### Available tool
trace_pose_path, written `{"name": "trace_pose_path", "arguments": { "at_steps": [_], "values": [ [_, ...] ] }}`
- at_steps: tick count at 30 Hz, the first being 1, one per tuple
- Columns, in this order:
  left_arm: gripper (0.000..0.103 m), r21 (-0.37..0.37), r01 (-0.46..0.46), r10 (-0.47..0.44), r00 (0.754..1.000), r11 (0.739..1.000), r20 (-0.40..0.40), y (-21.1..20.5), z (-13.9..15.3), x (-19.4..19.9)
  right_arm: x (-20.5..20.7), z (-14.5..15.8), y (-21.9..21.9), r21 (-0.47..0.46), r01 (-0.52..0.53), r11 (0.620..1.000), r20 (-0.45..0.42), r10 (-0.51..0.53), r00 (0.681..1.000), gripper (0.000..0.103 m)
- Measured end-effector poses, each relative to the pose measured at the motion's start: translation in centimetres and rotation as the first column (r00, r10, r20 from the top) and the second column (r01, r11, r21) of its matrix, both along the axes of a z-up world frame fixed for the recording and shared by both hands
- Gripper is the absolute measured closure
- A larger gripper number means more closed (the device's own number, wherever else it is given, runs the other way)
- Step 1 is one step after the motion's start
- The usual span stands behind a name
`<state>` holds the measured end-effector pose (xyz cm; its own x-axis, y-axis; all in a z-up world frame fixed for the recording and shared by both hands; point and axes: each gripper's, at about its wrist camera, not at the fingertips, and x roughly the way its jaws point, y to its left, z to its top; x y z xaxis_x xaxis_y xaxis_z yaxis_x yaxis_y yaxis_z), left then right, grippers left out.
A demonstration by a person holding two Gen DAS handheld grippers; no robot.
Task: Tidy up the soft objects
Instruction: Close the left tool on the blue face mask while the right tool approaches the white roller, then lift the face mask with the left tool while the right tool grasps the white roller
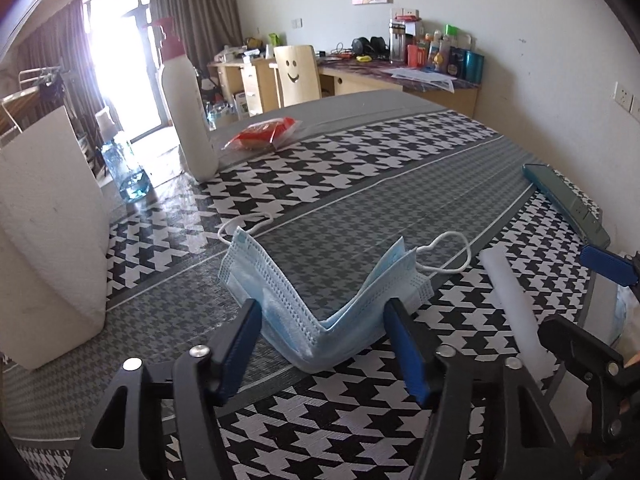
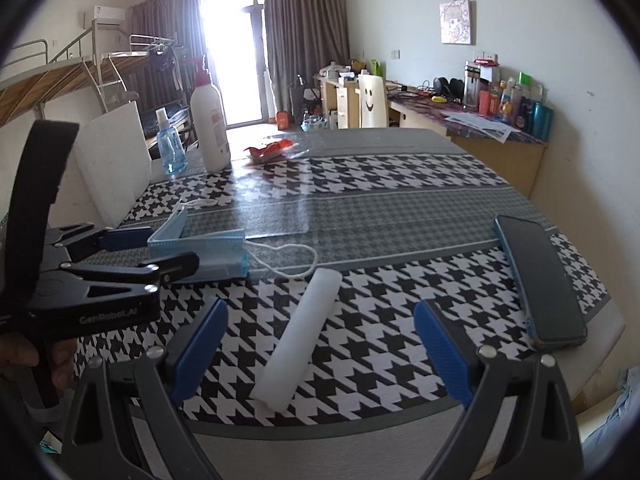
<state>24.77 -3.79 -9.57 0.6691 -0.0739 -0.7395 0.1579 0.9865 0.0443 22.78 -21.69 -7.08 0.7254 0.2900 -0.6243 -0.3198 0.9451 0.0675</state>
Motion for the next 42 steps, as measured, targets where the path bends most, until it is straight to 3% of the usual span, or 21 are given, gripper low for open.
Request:
{"name": "trace_pose_path", "arguments": {
  "at_steps": [9,13,24,29,36,42],
  "values": [
    [0.072,-0.02,0.009,-0.009,1.0,1.0,-0.022,0.2,-0.6,0.2,0.1,-0.4,-0.1,-0.006,0.001,1.0,-0.02,-0.002,1.0,0.007],
    [0.089,-0.046,0.018,-0.019,0.999,0.999,-0.028,0.3,-0.6,0.1,0.4,-0.4,0.1,-0.006,0.0,1.0,-0.033,0.0,0.999,0.007],
    [0.091,-0.1,0.046,-0.043,0.999,0.994,0.031,0.5,1.5,-1.8,-0.1,-0.9,1.1,-0.026,0.003,1.0,-0.049,-0.004,0.999,0.007],
    [0.091,-0.1,0.058,-0.053,0.997,0.993,0.052,0.4,2.1,-2.5,-0.3,-1.0,1.8,-0.055,0.024,0.998,-0.059,-0.028,0.998,0.025],
    [0.091,-0.106,0.048,-0.041,0.997,0.993,0.061,0.9,2.3,-3.0,-0.5,-1.1,2.5,-0.068,0.02,0.997,-0.071,-0.025,0.997,0.029],
    [0.09,-0.105,0.046,-0.037,0.996,0.993,0.081,1.1,2.6,-3.8,-0.6,-1.4,3.4,-0.092,0.024,0.995,-0.081,-0.032,0.996,0.04]
  ]
}}
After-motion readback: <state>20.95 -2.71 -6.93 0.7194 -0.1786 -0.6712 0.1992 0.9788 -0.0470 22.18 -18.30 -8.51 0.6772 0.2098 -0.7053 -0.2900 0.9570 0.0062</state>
